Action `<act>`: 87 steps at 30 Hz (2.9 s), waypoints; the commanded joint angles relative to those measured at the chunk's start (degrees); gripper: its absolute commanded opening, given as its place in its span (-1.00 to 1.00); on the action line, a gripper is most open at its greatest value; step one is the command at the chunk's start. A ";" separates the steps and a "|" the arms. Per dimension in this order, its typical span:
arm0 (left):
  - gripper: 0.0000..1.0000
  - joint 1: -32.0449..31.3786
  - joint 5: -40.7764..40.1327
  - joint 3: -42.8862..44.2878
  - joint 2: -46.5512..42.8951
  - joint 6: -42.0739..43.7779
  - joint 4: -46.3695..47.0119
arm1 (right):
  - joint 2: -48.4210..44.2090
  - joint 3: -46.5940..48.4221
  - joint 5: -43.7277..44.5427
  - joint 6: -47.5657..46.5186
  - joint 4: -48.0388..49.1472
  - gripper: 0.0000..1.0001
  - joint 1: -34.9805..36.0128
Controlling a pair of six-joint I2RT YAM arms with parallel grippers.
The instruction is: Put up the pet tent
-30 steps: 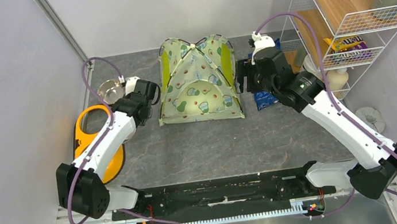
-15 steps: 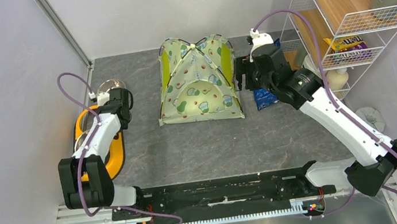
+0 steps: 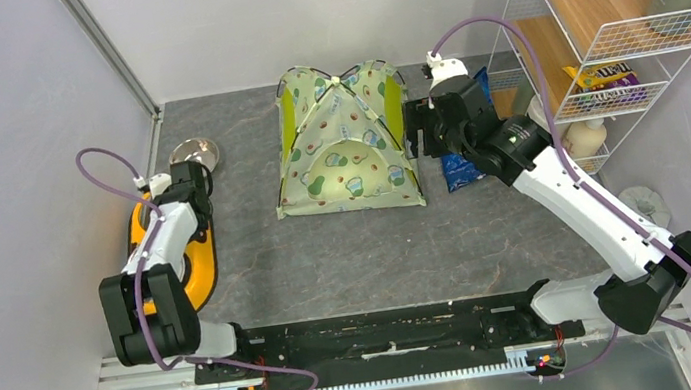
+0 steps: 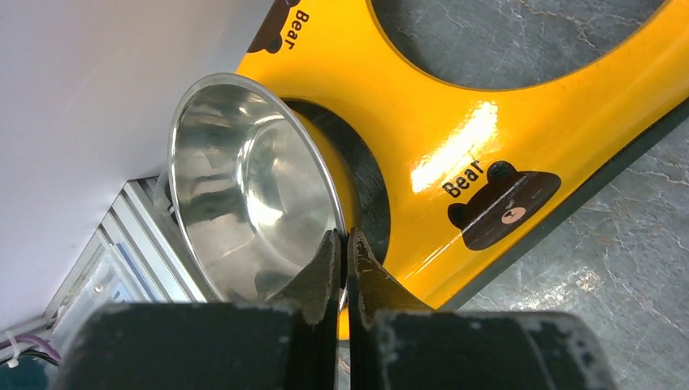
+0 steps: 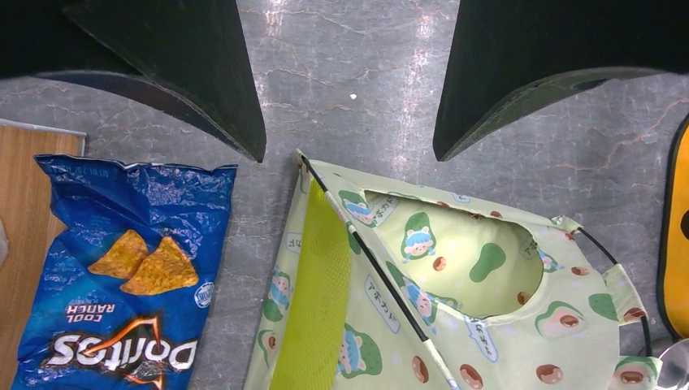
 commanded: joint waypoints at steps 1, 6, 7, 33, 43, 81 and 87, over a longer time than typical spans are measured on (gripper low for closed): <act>-0.92 1.05 0.81 -0.43 0.83 -1.56 2.62 | -0.29 2.34 2.02 -1.50 0.53 0.65 -0.03; -0.39 1.16 3.12 -0.08 1.07 -2.11 1.81 | -0.50 2.47 2.40 -1.89 0.53 0.66 -0.35; -0.22 1.14 3.91 0.27 0.90 -2.25 1.42 | -0.52 2.63 2.47 -2.07 0.59 0.67 -0.39; 0.17 -4.48 33.16 32.46 22.21 26.93 14.75 | 1.12 5.43 4.59 -2.01 0.53 0.68 -1.04; 0.17 -4.48 22.71 43.29 37.95 32.35 13.95 | 1.78 7.31 4.82 -1.11 -0.49 0.68 -1.19; -0.96 -3.48 -1.04 31.64 24.86 21.85 10.08 | 3.52 10.11 2.35 1.15 -2.00 0.66 -1.17; -0.96 -0.37 1.23 29.18 26.41 20.23 8.05 | 3.30 9.34 1.70 1.28 -1.96 0.66 -1.19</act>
